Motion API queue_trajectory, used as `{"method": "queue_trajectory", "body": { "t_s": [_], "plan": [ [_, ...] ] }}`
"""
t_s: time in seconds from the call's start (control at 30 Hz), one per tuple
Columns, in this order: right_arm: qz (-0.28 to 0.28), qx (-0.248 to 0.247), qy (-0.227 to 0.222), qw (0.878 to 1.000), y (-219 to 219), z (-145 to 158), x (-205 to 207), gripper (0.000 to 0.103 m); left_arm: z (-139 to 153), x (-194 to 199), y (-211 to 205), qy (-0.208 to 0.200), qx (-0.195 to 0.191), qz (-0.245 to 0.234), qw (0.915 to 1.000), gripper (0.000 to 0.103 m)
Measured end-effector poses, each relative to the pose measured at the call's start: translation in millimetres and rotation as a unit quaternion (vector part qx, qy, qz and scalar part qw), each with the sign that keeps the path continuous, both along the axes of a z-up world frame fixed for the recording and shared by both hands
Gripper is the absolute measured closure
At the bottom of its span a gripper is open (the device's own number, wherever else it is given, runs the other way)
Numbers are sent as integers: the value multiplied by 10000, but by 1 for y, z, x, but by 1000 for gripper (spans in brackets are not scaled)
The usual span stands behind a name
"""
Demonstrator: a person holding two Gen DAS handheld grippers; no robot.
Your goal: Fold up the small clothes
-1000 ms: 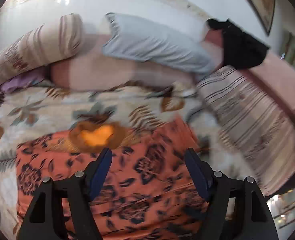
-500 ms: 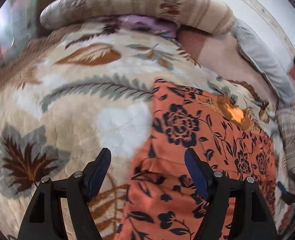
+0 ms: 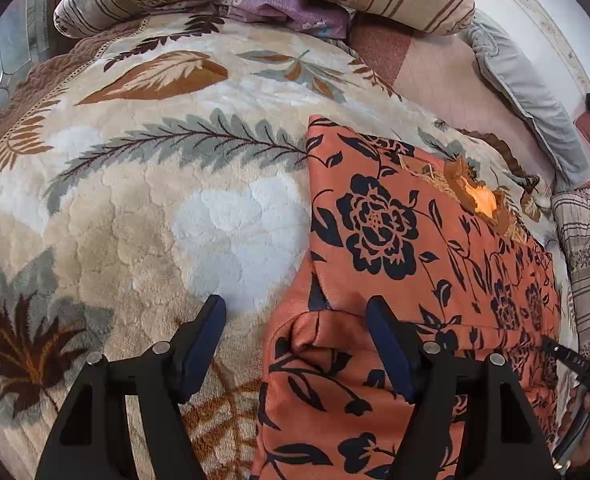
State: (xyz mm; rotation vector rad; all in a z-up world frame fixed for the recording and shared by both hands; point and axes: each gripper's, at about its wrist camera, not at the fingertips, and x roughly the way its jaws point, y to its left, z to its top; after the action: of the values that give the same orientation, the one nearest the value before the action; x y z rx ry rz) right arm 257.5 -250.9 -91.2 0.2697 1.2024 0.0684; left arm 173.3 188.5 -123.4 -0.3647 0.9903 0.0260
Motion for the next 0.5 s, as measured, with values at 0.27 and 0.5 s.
{"method": "queue_trajectory", "body": {
  "t_s": [0.27,0.5],
  "plan": [
    [-491,665,-1217,9891,-33,64,-6,36,44,-5,-31,-789,216,-379,9959,30],
    [-212,1914,-67,9813,-34,-15,49,33,-6,21,-55,-73,781,-460,9959,30]
  ]
}}
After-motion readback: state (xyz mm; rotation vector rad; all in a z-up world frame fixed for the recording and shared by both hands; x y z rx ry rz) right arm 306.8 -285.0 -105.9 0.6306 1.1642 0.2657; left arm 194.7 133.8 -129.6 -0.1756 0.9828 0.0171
